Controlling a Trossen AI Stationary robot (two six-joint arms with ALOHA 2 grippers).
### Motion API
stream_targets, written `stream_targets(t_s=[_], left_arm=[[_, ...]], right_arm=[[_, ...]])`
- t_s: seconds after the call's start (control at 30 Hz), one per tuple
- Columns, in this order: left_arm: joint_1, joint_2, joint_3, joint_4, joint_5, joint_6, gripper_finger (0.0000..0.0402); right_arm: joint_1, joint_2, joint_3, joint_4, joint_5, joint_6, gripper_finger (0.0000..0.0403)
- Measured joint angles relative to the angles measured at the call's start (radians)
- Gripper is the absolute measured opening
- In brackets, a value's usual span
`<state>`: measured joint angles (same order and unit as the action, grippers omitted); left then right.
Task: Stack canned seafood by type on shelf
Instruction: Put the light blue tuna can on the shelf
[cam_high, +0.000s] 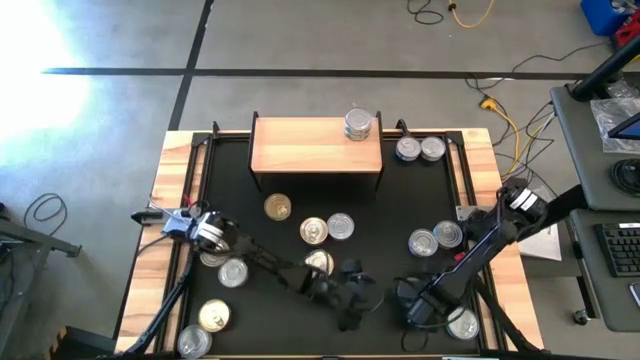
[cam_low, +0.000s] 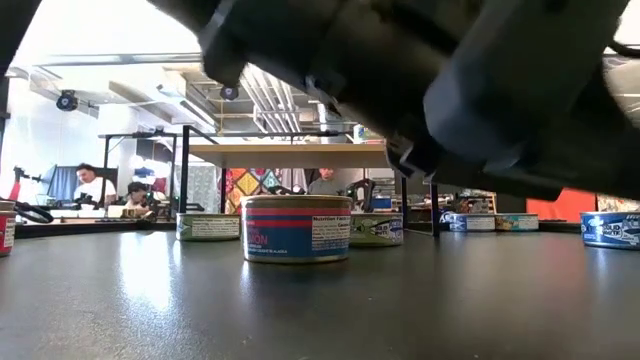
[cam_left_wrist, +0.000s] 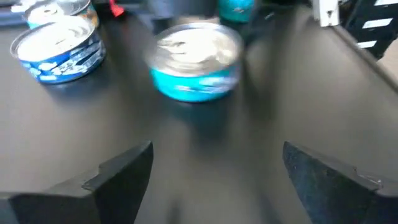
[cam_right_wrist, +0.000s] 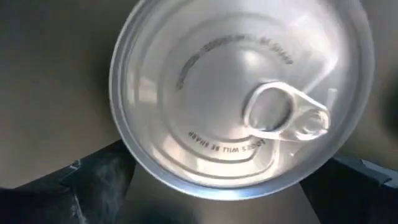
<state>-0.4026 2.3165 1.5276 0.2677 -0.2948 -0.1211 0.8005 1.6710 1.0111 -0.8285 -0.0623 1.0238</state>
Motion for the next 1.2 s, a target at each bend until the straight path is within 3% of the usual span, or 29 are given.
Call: stream_targets(t_s=[0.2, 0.37, 0.5, 0.8, 1.03, 1.2], left_arm=[[-0.009, -0.011, 0.000, -0.096, 0.101, 0.054, 0.0316], [-0.061, -0.065, 0.027, -0.350, 0.083, 0.048, 0.0313], [-0.096, -0.072, 0.030, -0.411, 0.030, 0.024, 0.0313], [-0.105, -0.074, 0.021, -0.440, 0.019, -0.045, 0.0313], [-0.170, -0.077, 0.103, -0.569, -0.019, -0.062, 0.0313], [-0.170, -0.075, 0.088, -0.546, -0.053, -0.072, 0.0314]], right_arm=[[-0.020, 0.057, 0.103, 0.005, 0.211, -0.199, 0.0400], [-0.070, 0.128, 0.203, 0.035, 0.230, -0.337, 0.0400], [-0.074, 0.153, 0.282, 0.033, 0.266, -0.365, 0.0400], [0.029, 0.157, 0.290, 0.051, 0.351, -0.159, 0.0400], [0.176, 0.100, 0.278, -0.148, 0.535, 0.130, 0.0400], [0.258, 0.114, 0.199, -0.006, 0.655, 0.298, 0.0400]])
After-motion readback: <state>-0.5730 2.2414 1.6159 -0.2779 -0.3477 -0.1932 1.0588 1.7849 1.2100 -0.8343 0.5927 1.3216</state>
